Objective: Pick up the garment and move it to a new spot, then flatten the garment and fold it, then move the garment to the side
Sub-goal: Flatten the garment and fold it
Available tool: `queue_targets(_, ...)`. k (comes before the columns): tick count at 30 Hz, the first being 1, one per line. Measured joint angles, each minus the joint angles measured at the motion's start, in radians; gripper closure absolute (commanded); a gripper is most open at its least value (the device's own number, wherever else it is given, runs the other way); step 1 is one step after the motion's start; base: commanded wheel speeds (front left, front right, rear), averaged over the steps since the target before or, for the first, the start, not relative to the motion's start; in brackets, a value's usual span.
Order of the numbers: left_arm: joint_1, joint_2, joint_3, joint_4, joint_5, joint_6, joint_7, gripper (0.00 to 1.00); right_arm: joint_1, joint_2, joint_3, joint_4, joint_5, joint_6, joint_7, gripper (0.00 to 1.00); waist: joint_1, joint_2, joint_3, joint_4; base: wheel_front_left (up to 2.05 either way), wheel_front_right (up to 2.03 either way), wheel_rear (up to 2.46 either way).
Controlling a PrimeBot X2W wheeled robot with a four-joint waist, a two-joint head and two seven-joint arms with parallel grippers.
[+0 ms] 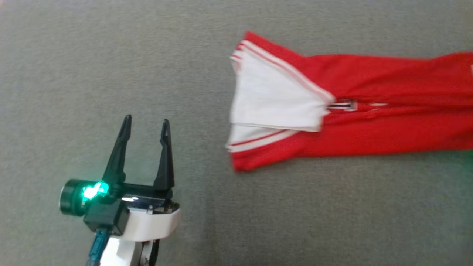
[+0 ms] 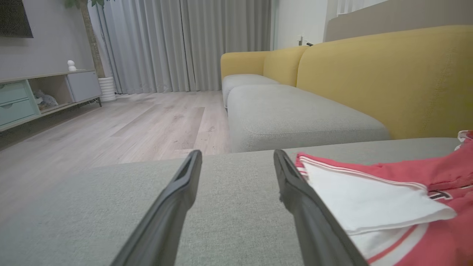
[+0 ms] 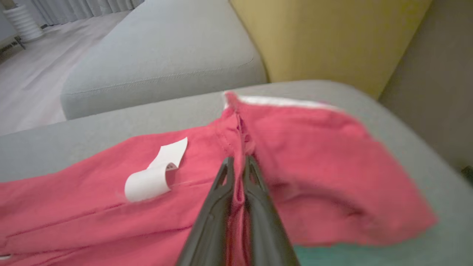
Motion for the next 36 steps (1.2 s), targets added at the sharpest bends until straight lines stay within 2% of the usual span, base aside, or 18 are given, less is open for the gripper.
queue_targets(3,0.0,-0.004,0.019,0.0,0.01,-0.012,0.0,0.0,-0.024,-0.074,-0.012,-0.082,0.008,0.0,0.071,1.0,0.0,0.0,0.006,-0.027,0.0,0.0,0.0)
queue_targets(7,-0.001,-0.011,0.041,0.007,0.019,-0.034,0.0,0.0,-0.1,-0.072,0.029,-0.251,0.056,0.0,0.175,1.0,0.0001,0.0,0.015,-0.05,0.0,0.0,0.0)
queue_targets(9,-0.002,-0.016,0.043,0.014,0.02,-0.044,0.0,0.0,-0.128,-0.037,0.067,-0.343,0.067,0.0,0.23,1.0,0.0001,0.0,0.018,-0.053,0.0,0.0,0.0)
queue_targets(12,-0.003,-0.026,0.046,0.025,0.02,-0.057,0.0,0.0,-0.137,0.053,0.142,-0.462,0.068,0.0,0.292,1.0,0.0,0.0,0.017,-0.049,0.0,0.0,0.0)
queue_targets(15,-0.003,-0.041,0.047,0.033,0.02,-0.068,0.0,0.0,-0.137,0.136,0.223,-0.533,0.061,0.0,0.335,1.0,0.0,0.0,0.016,-0.037,0.0,0.0,0.0)
queue_targets(19,-0.005,-0.051,0.054,0.041,0.02,-0.081,0.0,0.0,-0.137,0.229,0.346,-0.551,0.043,0.0,0.352,1.0,0.0001,0.0,0.019,-0.012,0.0,0.0,0.0)
queue_targets(22,-0.008,-0.057,0.059,0.05,0.02,-0.088,0.0,0.0,-0.137,0.287,0.433,-0.507,0.029,0.0,0.351,1.0,0.0,0.0,0.025,0.008,0.0,0.0,0.0)
queue_targets(28,-0.027,-0.073,0.061,0.066,0.02,-0.098,0.0,0.0,-0.137,0.321,0.553,-0.389,0.029,0.0,0.322,1.0,0.0001,0.0,0.042,0.05,0.0,0.0,0.0)
queue_targets(29,-0.028,-0.073,0.064,0.067,0.02,-0.099,0.0,0.0,-0.137,0.326,0.568,-0.374,0.029,0.0,0.315,0.95,0.0001,0.0,0.045,0.055,0.0,0.0,0.0)
queue_targets(30,-0.028,-0.074,0.067,0.07,0.02,-0.099,0.0,0.0,-0.137,0.33,0.582,-0.361,0.031,0.0,0.308,0.65,0.0001,0.0,0.047,0.058,0.0,0.0,0.0)
queue_targets(31,-0.028,-0.074,0.069,0.073,0.02,-0.099,0.0,0.0,-0.137,0.335,0.592,-0.349,0.038,0.0,0.302,0.12,0.0001,0.0,0.048,0.062,0.0,0.0,0.0)
queue_targets(32,-0.028,-0.075,0.07,0.075,0.02,-0.099,0.0,0.0,-0.137,0.339,0.596,-0.34,0.048,0.0,0.294,0.0,0.0001,0.0,0.048,0.064,0.0,0.0,0.0)
queue_targets(36,-0.028,-0.077,0.07,0.081,0.02,-0.1,0.0,0.0,-0.138,0.341,0.6,-0.337,0.072,0.0,0.257,0.0,0.0,0.0,0.041,0.067,0.0,0.0,0.0)
